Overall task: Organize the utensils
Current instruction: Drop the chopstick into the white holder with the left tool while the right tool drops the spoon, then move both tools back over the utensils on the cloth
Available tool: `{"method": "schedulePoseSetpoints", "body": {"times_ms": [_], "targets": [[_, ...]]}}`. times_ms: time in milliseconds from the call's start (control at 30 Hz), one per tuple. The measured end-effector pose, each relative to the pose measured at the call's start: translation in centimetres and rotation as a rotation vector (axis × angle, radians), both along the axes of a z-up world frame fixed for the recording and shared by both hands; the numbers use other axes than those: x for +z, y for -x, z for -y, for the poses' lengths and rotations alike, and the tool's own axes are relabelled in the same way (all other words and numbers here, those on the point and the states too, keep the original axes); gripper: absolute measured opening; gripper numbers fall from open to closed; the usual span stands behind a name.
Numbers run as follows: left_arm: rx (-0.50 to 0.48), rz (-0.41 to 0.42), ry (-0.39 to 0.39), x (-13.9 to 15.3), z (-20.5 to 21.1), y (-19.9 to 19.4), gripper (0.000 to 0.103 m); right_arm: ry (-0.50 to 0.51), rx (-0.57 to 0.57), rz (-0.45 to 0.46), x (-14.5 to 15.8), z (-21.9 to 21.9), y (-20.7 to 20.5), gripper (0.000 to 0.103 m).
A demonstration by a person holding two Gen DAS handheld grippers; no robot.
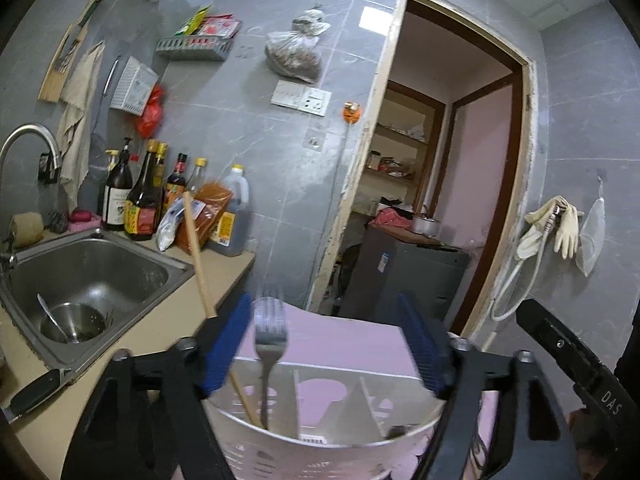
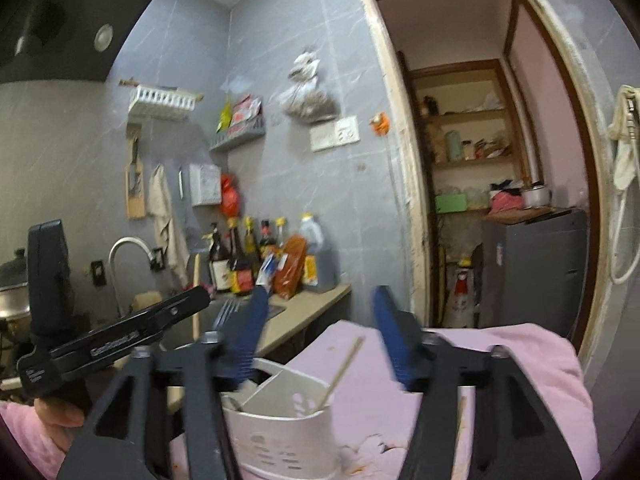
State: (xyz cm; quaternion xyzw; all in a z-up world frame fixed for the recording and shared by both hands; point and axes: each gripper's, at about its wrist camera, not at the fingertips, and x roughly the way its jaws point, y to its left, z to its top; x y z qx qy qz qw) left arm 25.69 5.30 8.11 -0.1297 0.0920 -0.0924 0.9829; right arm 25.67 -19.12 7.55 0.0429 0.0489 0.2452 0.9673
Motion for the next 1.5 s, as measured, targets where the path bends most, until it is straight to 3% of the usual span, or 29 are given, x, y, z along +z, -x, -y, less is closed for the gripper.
{"method": "schedulePoseSetpoints", "body": {"times_ms": [367, 667, 1000, 1100, 1167, 1267, 1367, 1433, 1500], "targets": [[-0.058, 0.055, -0.06, 1.0, 4.8, 1.8, 0.097, -0.008, -0.121, 0.054, 0.3, 6.6, 2.1, 0.103], [-0.164, 0.026, -0.122, 0.1, 9.4, 2.5, 0.098, 0.085, -0.172, 0.021, -0.9, 10.7, 2.8, 0.103], [-0.279, -0.075, -0.207, -3.3, 14.9, 3.5, 0.098, 0.173, -0.235, -0.21, -4.6, 14.6, 1.2, 0.102], [-0.307, -0.116, -0.234, -4.7, 16.4, 3.5, 0.098, 0.187, -0.237, -0.272, -5.5, 15.5, 0.7, 0.095], [-0.321, -0.153, -0.251, -5.4, 17.3, 3.3, 0.097, 0.193, -0.234, -0.31, -6.1, 15.9, 0.4, 0.084], [-0.341, -0.219, -0.256, -6.6, 18.4, 2.7, 0.096, 0.193, -0.223, -0.363, -6.8, 16.5, -0.4, 0.079], [-0.356, -0.28, -0.265, -7.6, 19.3, 1.8, 0.086, 0.197, -0.206, -0.414, -7.5, 16.9, -1.1, 0.072], [-0.362, -0.328, -0.277, -8.2, 19.9, 1.1, 0.072, 0.2, -0.192, -0.444, -7.9, 17.0, -1.7, 0.068], [-0.367, -0.391, -0.27, -8.8, 20.4, -0.1, 0.064, 0.206, -0.184, -0.469, -8.2, 17.1, -2.3, 0.066]]}}
